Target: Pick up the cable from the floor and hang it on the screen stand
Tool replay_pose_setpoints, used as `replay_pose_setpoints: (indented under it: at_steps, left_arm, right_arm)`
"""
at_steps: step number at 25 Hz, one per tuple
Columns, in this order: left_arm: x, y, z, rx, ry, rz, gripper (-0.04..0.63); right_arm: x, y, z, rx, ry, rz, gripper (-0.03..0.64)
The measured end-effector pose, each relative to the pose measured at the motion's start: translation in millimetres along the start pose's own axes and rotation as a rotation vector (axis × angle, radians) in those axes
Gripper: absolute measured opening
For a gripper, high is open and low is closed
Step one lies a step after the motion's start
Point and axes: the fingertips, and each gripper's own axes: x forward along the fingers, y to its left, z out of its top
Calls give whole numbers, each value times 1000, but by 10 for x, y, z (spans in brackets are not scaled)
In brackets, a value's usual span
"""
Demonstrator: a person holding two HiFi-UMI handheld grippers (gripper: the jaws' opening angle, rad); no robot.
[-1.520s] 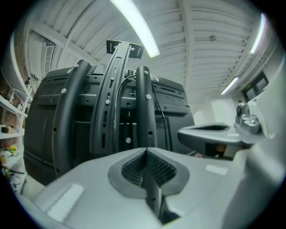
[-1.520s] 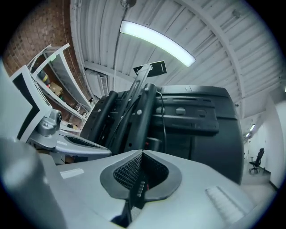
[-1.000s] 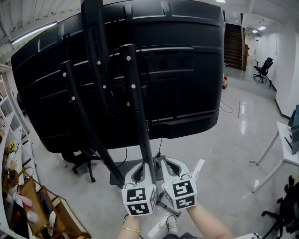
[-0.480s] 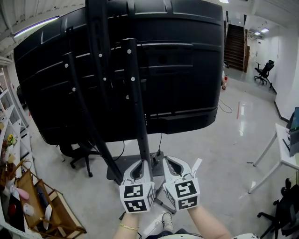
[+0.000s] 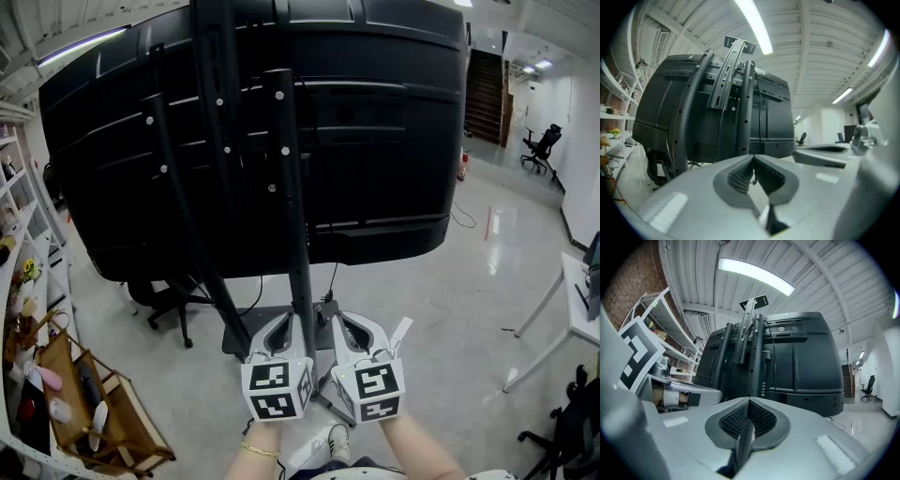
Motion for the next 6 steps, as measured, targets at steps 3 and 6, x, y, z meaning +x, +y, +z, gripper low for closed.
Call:
replay_pose_setpoints:
  at_steps: [3, 6]
  left_arm:
    - [-13, 48, -4, -5, 0, 5, 8]
    - [-34, 82, -14, -10, 1, 5, 8]
  right_arm:
    - [14, 36, -2, 4, -4, 1, -2]
    - [18, 69, -16, 9, -2, 1, -2]
